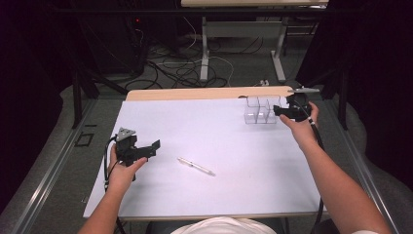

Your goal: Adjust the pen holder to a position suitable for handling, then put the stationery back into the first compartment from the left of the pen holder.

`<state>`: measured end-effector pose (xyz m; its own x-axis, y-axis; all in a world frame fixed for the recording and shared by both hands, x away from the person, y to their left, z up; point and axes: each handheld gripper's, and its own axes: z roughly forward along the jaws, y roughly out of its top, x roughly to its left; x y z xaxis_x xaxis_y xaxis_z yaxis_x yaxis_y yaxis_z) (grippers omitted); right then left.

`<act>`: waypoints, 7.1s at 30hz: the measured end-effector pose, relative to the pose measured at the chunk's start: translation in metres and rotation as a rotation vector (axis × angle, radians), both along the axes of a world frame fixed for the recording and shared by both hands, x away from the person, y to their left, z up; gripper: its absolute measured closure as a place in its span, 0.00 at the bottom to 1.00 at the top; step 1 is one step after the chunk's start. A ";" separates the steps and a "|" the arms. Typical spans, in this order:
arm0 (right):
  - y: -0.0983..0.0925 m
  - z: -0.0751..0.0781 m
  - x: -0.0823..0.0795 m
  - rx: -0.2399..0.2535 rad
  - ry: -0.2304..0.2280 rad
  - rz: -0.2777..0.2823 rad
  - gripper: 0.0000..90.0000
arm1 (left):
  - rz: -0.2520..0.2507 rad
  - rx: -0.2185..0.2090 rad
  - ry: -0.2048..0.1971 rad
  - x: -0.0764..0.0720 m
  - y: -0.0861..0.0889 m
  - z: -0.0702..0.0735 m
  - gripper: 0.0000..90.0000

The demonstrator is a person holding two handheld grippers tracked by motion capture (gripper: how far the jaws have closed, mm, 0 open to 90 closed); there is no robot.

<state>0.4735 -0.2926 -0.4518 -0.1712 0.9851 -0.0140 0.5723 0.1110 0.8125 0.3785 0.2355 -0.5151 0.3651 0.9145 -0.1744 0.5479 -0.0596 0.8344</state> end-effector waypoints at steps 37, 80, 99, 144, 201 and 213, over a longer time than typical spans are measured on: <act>-0.011 -0.023 0.065 0.024 0.150 -0.092 0.70 | 0.017 0.013 0.014 0.000 0.003 -0.002 0.03; 0.007 -0.028 0.060 0.076 0.247 -0.128 0.98 | 0.014 0.013 0.024 0.001 0.003 -0.003 0.03; 0.061 -0.029 0.026 0.121 0.290 -0.006 0.97 | 0.011 0.016 0.026 0.001 0.002 -0.003 0.03; 0.132 -0.037 -0.035 0.314 0.266 0.232 0.80 | 0.007 0.023 0.026 0.001 0.000 -0.004 0.03; 0.131 -0.034 -0.085 0.156 0.004 0.586 0.26 | -0.018 0.033 0.044 0.003 -0.002 -0.008 0.04; 0.159 -0.040 -0.095 0.032 0.020 0.731 0.35 | -0.023 0.038 0.044 0.003 -0.003 -0.008 0.04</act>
